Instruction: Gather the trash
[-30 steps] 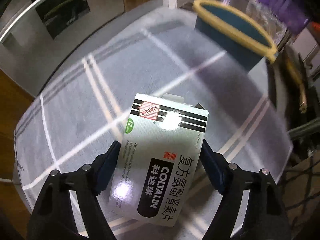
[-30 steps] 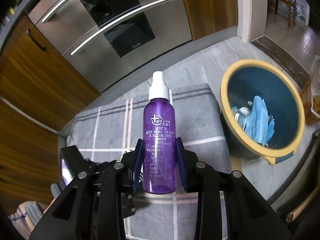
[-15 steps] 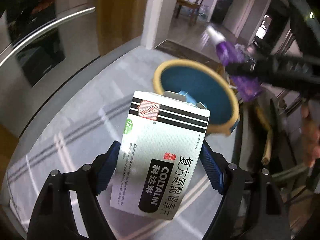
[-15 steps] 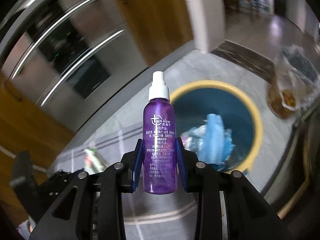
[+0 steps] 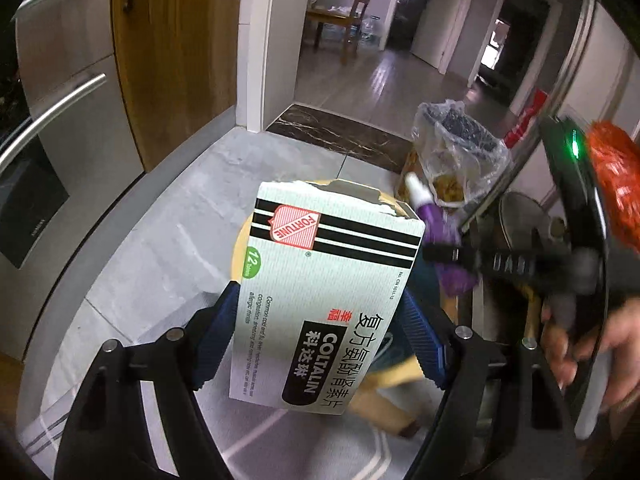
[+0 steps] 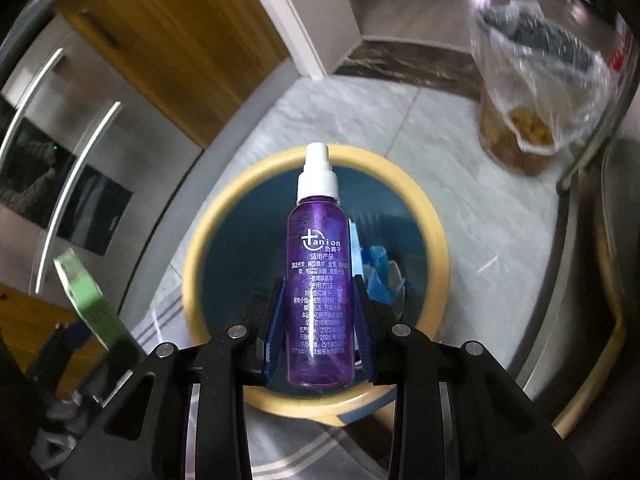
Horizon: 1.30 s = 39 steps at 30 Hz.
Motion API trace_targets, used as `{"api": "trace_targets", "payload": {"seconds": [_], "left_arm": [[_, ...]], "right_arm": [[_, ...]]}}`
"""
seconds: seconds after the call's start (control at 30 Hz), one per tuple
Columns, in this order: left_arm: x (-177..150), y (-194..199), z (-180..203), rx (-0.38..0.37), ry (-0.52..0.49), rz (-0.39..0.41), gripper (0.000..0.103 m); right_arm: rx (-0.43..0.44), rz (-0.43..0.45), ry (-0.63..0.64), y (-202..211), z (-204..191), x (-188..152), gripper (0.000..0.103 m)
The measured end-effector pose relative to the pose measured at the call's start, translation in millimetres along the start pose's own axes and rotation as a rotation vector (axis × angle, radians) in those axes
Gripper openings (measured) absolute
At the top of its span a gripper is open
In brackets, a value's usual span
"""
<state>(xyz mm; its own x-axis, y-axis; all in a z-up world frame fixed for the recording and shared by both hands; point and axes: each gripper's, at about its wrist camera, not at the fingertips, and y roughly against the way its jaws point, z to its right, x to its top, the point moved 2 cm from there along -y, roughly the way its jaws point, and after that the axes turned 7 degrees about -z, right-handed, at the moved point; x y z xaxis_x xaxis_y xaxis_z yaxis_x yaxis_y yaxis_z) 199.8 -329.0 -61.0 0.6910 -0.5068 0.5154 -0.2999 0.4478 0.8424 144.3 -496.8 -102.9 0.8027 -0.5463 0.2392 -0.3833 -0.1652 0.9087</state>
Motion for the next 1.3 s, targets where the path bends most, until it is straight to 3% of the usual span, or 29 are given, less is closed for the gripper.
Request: {"api": "trace_targets", "payload": {"seconds": [0.33,0.53,0.87,1.17,1.27,1.3], "left_arm": [[21.9,-37.9,0.0,0.0,0.033,-0.047,0.077],[20.1,-36.0,-6.7,-0.004,0.059,-0.041,0.078],[-28.4,27.8,-13.0,0.013,0.059,-0.021,0.079],[-94.6,91.9,-11.1,0.059,0.032,0.021,0.08],[-113.2,113.4,-9.6,0.079,0.022,0.042,0.086],[-117.4,118.3,-9.3,0.084,0.019,0.045,0.088]], "right_arm": [[0.004,-0.052,-0.039,-25.5,9.5,5.0,0.034],[-0.011,-0.046,-0.023,-23.8,6.3,6.0,0.042],[-0.057,-0.018,0.066,13.6,-10.4,-27.0,0.042],[-0.104,0.118,0.111,79.2,-34.9,-94.0,0.042],[-0.112,0.157,0.129,93.5,-44.3,-117.1,0.05],[-0.119,0.168,0.136,97.5,-46.1,-123.7,0.058]]}}
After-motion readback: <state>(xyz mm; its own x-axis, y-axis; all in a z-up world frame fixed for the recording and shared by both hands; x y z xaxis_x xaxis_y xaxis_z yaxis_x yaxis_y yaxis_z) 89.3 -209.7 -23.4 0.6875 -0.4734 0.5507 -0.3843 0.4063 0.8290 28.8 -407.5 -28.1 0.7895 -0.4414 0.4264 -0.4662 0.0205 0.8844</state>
